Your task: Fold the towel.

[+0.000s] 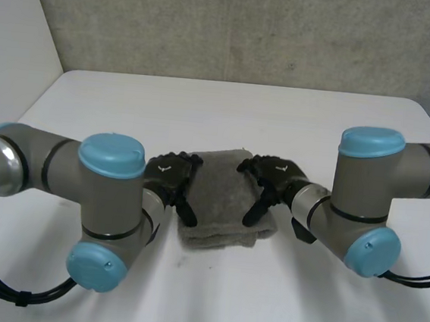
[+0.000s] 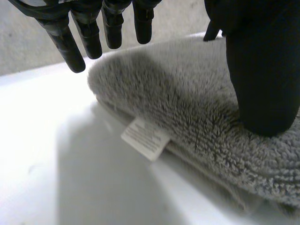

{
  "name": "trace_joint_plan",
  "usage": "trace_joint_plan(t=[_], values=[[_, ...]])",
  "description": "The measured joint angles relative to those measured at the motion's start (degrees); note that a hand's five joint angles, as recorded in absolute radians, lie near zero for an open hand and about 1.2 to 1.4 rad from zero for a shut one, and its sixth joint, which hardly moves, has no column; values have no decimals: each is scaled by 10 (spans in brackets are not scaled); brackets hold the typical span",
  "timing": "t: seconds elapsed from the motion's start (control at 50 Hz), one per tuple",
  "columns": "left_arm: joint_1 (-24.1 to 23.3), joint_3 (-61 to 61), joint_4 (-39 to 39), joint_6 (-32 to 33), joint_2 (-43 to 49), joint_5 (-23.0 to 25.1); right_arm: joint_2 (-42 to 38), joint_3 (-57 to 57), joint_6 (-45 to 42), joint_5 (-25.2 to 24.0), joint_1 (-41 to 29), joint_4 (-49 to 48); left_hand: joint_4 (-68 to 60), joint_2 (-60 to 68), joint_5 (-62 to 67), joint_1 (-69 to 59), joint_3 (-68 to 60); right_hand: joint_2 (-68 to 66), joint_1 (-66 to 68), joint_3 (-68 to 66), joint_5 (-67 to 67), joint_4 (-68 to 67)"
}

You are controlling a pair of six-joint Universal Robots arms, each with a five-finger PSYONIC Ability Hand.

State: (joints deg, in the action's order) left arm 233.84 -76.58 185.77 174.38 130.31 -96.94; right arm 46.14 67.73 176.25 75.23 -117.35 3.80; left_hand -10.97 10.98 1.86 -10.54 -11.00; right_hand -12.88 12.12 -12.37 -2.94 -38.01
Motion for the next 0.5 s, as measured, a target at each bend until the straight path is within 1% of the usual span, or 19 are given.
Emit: trace_joint_plan(t=[0.1, 0.12, 0.24, 0.26, 0.34, 0.36, 0.42, 0.5], values=[[-1, -11, 0, 0, -53, -1, 50, 9, -10, 19, 2, -4, 0, 0, 0, 0, 0, 0, 0, 0, 1, 0], [-1, -12, -1, 0, -70, -1, 81, 15, -10, 37, 5, -8, 0, 0, 0, 0, 0, 0, 0, 0, 1, 0], [3, -7, -12, 0, -153, 0, 169, 30, -10, 97, 20, -21, 0, 0, 0, 0, 0, 0, 0, 0, 1, 0], [12, -3, -24, 0, -188, 0, 201, 35, -11, 117, 26, -24, 0, 0, 0, 0, 0, 0, 0, 0, 2, 0], [37, 5, -54, 3, -239, 2, 248, 42, -15, 141, 35, -25, 1, -2, 0, 1, 1, 0, 0, 0, 2, 0], [50, 8, -72, 6, -258, 3, 264, 46, -18, 146, 38, -24, 3, -3, 0, 2, 4, 0, 0, 0, 2, 0], [84, 16, -119, 14, -300, 10, 308, 59, -30, 153, 49, -18, 6, -7, 0, 2, 7, 0, 0, 0, 2, 0], [106, 18, -158, 22, -328, 23, 342, 79, -46, 152, 59, -14, 11, -12, 0, 2, 12, 0, 0, 0, 2, 0]])
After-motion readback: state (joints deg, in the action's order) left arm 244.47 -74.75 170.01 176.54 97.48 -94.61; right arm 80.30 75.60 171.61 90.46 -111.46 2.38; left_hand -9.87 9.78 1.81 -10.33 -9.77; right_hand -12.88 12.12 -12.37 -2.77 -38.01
